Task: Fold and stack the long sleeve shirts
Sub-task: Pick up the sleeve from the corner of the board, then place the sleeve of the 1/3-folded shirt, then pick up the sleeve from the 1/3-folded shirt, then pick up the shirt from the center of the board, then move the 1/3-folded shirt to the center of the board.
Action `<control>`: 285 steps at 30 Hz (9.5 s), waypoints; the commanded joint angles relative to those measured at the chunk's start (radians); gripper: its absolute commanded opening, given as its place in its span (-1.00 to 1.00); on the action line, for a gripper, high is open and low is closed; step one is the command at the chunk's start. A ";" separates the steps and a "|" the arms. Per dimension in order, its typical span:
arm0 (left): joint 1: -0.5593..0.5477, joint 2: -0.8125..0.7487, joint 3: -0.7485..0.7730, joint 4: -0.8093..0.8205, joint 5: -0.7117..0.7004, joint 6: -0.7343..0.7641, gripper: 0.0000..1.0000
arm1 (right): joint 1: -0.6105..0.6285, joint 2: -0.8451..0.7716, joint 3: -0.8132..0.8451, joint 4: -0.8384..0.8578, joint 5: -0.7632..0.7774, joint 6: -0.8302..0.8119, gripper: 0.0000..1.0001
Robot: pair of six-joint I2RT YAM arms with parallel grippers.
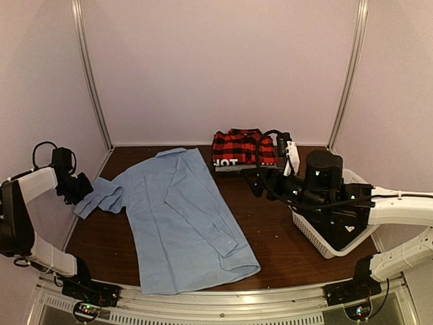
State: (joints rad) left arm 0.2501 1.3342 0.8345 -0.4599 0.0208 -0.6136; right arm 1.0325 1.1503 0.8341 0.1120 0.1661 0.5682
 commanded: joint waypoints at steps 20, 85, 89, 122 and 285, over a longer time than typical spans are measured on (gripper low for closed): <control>0.117 0.232 -0.031 0.072 -0.097 -0.036 0.28 | -0.058 -0.183 -0.054 -0.047 0.033 -0.127 0.95; -0.962 0.275 0.221 0.368 0.327 0.104 -1.00 | -0.084 0.367 0.063 0.206 -0.153 0.130 0.82; -0.966 0.316 0.210 0.401 0.382 0.082 -0.78 | -0.086 0.415 0.084 0.173 -0.163 0.140 0.80; -0.873 0.169 0.064 0.309 0.291 -0.062 0.21 | -0.323 0.816 0.260 0.109 -0.446 0.000 0.34; -0.815 -0.421 -0.275 -0.438 0.234 -0.321 -1.00 | -0.275 0.664 0.760 -0.361 -0.528 -0.237 -1.00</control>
State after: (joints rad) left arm -0.6300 0.9024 0.5480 -0.8360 0.2607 -1.0187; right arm 0.7399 1.8015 1.6089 -0.3084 -0.3241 0.2974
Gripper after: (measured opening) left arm 0.007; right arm 0.007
